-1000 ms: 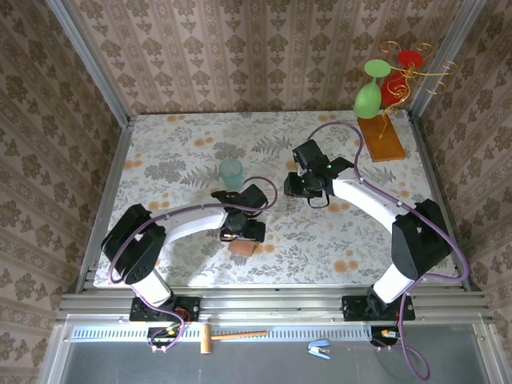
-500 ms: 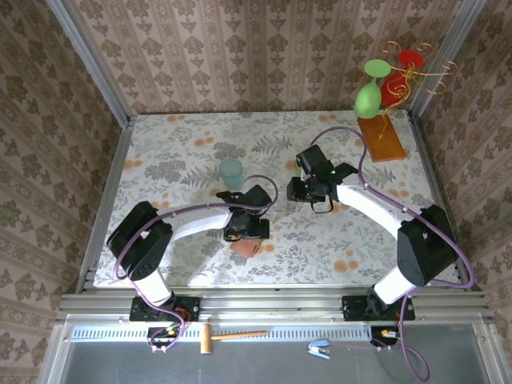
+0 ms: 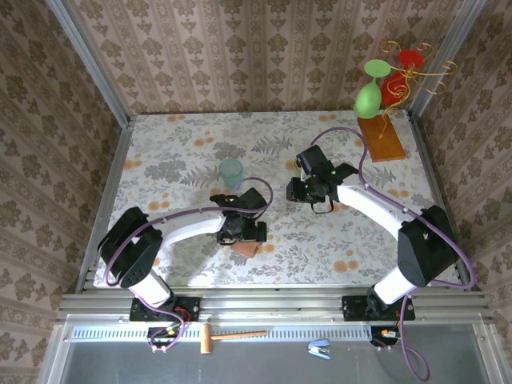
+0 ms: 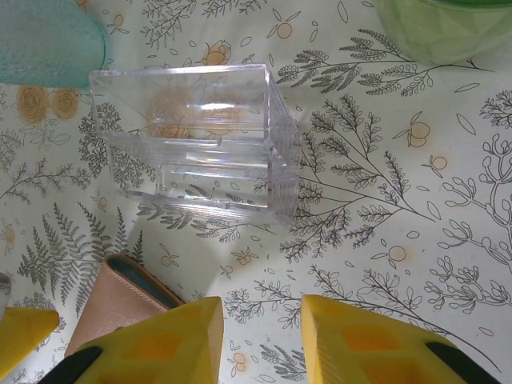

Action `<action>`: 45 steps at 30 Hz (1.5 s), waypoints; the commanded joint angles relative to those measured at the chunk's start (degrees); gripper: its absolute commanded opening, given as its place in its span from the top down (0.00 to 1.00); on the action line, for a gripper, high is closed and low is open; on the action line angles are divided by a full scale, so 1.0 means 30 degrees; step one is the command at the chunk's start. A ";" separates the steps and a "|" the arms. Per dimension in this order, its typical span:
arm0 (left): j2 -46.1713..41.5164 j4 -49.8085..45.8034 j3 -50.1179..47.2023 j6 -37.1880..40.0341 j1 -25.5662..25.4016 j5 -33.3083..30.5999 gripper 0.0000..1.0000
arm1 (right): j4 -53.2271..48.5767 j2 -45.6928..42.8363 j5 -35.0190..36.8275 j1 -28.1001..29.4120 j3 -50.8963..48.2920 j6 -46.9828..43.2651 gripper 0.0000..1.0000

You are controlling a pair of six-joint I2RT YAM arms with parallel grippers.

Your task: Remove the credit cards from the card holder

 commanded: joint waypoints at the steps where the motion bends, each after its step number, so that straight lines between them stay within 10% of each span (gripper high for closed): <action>1: 0.0507 0.0292 -0.0345 0.0158 -0.0172 0.1128 0.00 | 0.0109 -0.0648 -0.0278 0.0084 0.0003 0.0293 0.69; 15: -0.1524 0.3579 -0.2421 -0.1344 -0.0618 0.3212 0.02 | -0.0755 -0.1945 -0.0625 0.0332 -0.0401 0.0674 0.68; 28: -0.6190 0.7510 -0.6751 -0.2306 0.2547 0.5029 0.13 | -0.1038 -0.1665 -0.0237 0.3126 -0.1178 0.2333 0.68; 37: -0.7186 0.8829 -0.8482 -0.1610 0.5172 0.7236 0.38 | -0.1678 0.0173 0.0682 0.5204 -0.0573 0.2388 0.72; 45: -0.7450 1.1127 -0.9742 -0.2099 0.6958 0.8933 0.52 | -0.0979 0.1245 -0.0831 0.6218 0.0021 -0.4381 0.70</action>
